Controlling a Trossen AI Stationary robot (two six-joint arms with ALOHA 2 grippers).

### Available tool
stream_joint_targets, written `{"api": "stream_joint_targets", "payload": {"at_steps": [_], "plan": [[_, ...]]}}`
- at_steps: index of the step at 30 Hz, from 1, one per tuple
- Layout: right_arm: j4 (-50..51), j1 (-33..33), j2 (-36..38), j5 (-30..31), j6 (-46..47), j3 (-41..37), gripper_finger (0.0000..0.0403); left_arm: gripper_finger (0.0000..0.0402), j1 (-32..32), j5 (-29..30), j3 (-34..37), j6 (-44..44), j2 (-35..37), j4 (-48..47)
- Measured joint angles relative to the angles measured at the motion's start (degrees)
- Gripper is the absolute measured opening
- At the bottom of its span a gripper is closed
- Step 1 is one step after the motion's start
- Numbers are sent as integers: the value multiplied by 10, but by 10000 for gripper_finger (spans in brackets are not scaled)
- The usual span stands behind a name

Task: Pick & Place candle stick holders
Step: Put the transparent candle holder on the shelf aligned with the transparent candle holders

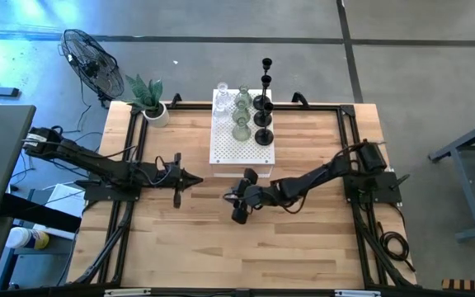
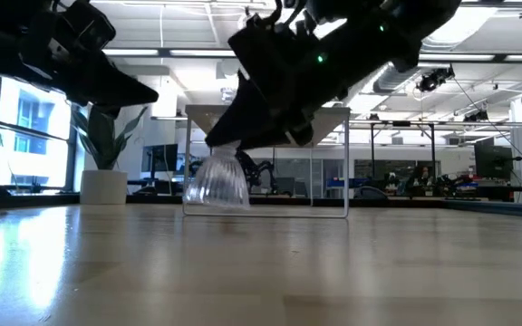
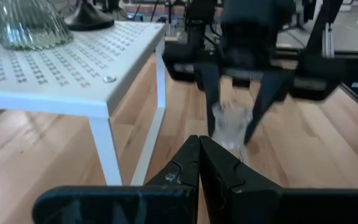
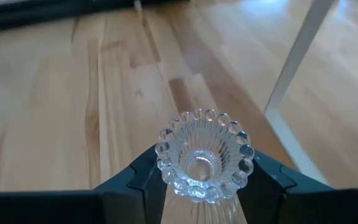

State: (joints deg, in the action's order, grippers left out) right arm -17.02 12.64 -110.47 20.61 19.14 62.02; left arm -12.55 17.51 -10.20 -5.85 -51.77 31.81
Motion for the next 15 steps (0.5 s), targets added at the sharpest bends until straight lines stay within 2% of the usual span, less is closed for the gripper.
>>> {"api": "stream_joint_targets", "payload": {"at_steps": [8,15], "plan": [[-6,-1,-13,-5,-15,0,150,1,0,-2,0,-4,-18,5],[0,-7,-13,-24,-18,0,174,1,1,1,0,-1,-56,39]]}}
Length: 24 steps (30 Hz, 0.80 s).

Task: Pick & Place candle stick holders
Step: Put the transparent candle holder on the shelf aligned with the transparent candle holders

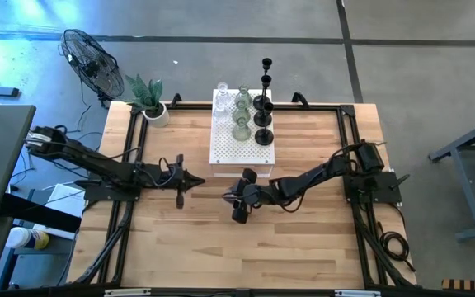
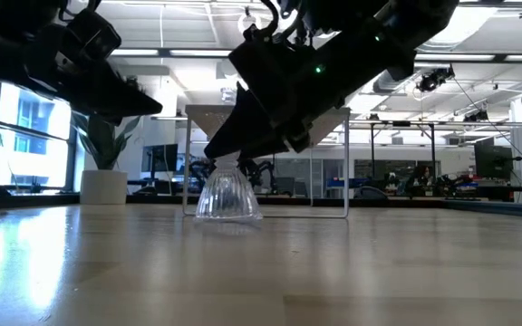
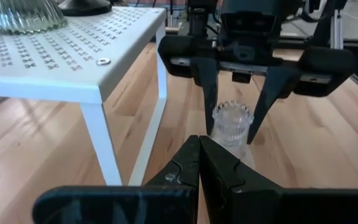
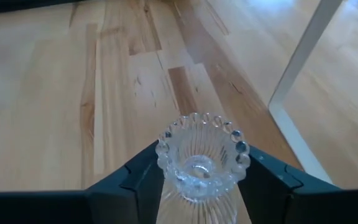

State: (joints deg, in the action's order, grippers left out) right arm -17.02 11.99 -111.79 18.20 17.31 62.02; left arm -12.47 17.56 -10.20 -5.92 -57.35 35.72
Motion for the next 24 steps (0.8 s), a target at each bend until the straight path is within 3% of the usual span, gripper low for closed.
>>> {"api": "stream_joint_targets", "payload": {"at_steps": [10,15,21,24], "plan": [[0,3,0,8,-13,0,249,1,0,-8,0,-1,-16,18],[5,10,36,45,-49,0,283,1,0,-25,0,-18,-18,10],[62,44,125,63,-98,0,289,1,-37,21,0,-23,-18,-12],[80,80,162,55,-140,-20,267,1,-63,55,-8,-23,-18,-22]]}}
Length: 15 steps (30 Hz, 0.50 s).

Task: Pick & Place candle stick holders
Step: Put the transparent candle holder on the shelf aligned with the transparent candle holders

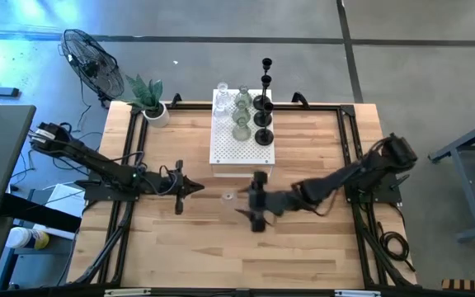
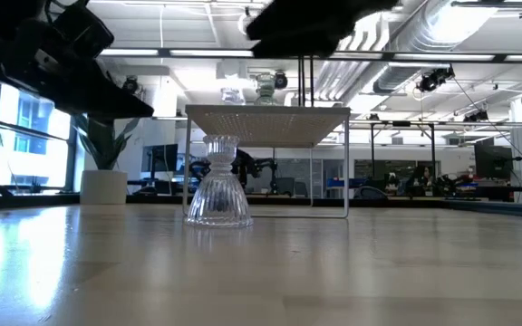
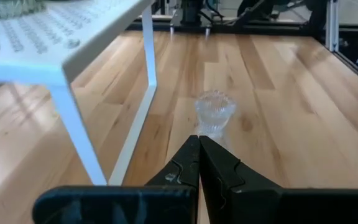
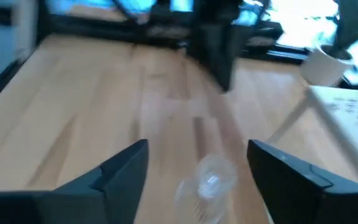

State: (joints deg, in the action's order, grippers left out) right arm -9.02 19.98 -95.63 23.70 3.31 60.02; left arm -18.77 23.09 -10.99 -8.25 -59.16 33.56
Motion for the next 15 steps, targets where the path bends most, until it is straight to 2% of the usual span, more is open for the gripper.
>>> {"api": "stream_joint_targets", "payload": {"at_steps": [4,10,13,15], "plan": [[-91,52,26,34,-21,-103,197,1,-25,37,-48,-19,-1,-68],[-310,88,73,44,44,-282,66,3,-27,60,-154,-137,-54,-224],[-404,103,91,56,52,-340,15,25,-32,58,-204,-151,-110,-251],[-451,114,96,72,45,-363,6,52,-36,58,-234,-148,-148,-252]]}}
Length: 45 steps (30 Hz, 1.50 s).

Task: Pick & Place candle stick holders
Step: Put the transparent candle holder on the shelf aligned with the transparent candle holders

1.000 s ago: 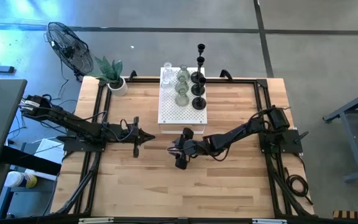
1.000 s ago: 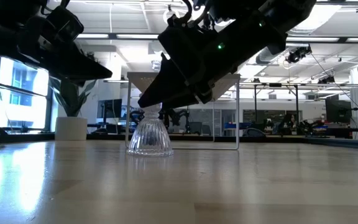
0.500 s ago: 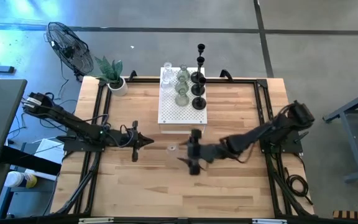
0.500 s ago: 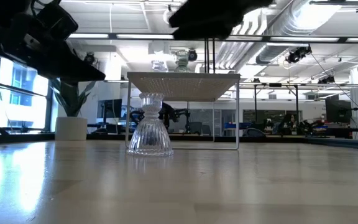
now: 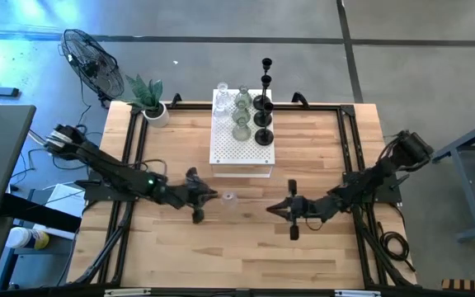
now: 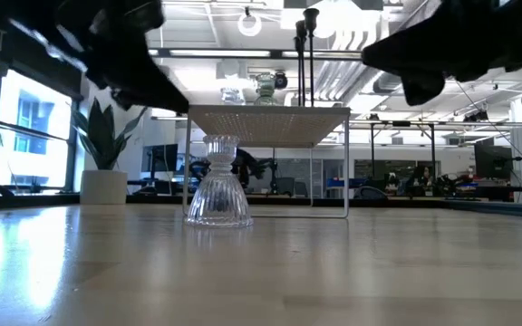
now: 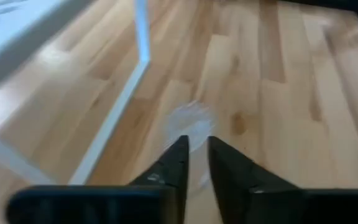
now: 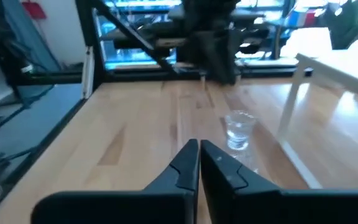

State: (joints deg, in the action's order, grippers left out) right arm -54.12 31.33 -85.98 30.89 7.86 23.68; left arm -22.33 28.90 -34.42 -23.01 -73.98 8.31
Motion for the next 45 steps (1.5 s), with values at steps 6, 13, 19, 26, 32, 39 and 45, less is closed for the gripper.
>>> {"api": "stream_joint_targets", "payload": {"at_steps": [6,13,19,26,32,39,45], "plan": [[-36,29,3,17,-18,-10,29,174,-2,-11,-91,-26,-88,-52],[-29,52,3,34,-30,0,12,320,-2,17,-143,-29,-121,-122],[-29,56,3,34,-34,0,2,367,12,49,-144,-27,-136,-128],[-31,56,3,35,-30,0,1,369,44,20,-144,-23,-147,-111],[-30,60,3,36,-29,0,2,369,48,10,-144,-16,-177,-100],[-27,60,2,38,-28,0,2,327,47,14,-143,2,-187,-78],[-27,60,2,38,-28,0,2,247,47,20,-143,4,-187,-75]]}}
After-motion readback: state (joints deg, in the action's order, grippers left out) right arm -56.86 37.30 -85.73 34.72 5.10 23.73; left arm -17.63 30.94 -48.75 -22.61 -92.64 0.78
